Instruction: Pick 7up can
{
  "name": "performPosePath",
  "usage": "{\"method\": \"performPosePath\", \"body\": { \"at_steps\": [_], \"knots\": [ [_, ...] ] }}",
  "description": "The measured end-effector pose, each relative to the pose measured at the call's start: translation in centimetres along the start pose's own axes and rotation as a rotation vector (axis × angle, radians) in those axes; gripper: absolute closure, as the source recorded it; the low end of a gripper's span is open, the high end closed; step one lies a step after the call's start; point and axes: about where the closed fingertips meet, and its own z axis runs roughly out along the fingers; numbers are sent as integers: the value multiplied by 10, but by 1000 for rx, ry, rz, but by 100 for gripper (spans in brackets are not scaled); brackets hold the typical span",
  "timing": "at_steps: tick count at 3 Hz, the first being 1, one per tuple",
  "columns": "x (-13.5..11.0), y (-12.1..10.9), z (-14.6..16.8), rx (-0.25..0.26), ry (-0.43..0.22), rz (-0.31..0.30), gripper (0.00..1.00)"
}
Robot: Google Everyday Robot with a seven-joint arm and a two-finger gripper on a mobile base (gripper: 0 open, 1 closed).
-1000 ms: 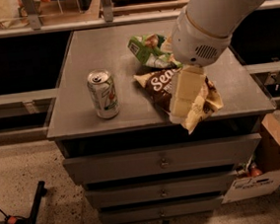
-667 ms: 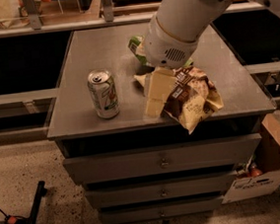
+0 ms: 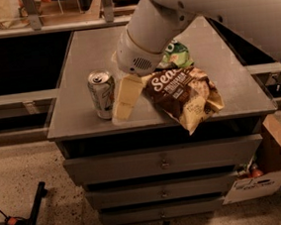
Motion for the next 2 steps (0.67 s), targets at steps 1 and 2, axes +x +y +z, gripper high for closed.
{"method": "performPosePath", "body": {
  "at_steps": [1,2],
  "knots": [
    [-10,-7,23,-3,-32,16,0],
    [-13,-14,43,2,-39,51,18]
  ]
}}
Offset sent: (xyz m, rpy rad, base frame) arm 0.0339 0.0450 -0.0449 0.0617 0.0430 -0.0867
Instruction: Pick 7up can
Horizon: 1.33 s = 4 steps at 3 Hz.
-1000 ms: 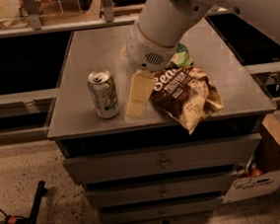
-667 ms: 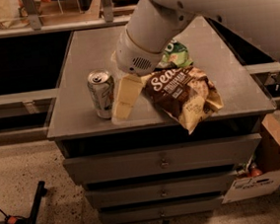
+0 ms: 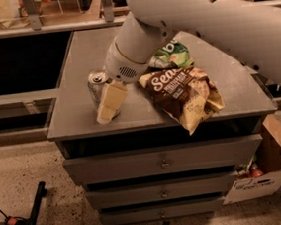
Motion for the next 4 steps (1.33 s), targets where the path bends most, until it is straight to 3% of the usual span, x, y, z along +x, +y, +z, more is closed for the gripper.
{"method": "performPosePath", "body": {
  "at_steps": [2,3,4],
  "knots": [
    [-7,-5,17,-17,-17,96,65],
    [-10,-12,11,-28,-13,132,88],
    [-17,-19,-12,-34,-34,135,100]
  ]
}}
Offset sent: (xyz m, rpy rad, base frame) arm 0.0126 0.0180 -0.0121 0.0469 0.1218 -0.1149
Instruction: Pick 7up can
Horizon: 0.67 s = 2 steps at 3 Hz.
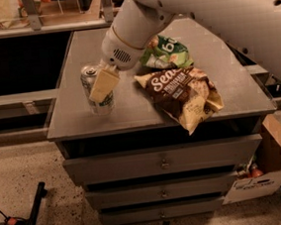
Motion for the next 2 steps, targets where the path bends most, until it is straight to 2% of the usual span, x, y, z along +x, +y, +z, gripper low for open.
{"method": "performPosePath", "body": {
  "at_steps": [1,2],
  "knots": [
    [-11,1,-35,21,-49,-24,100],
    [-13,1,-39,24,-56,-28,100]
  ]
}}
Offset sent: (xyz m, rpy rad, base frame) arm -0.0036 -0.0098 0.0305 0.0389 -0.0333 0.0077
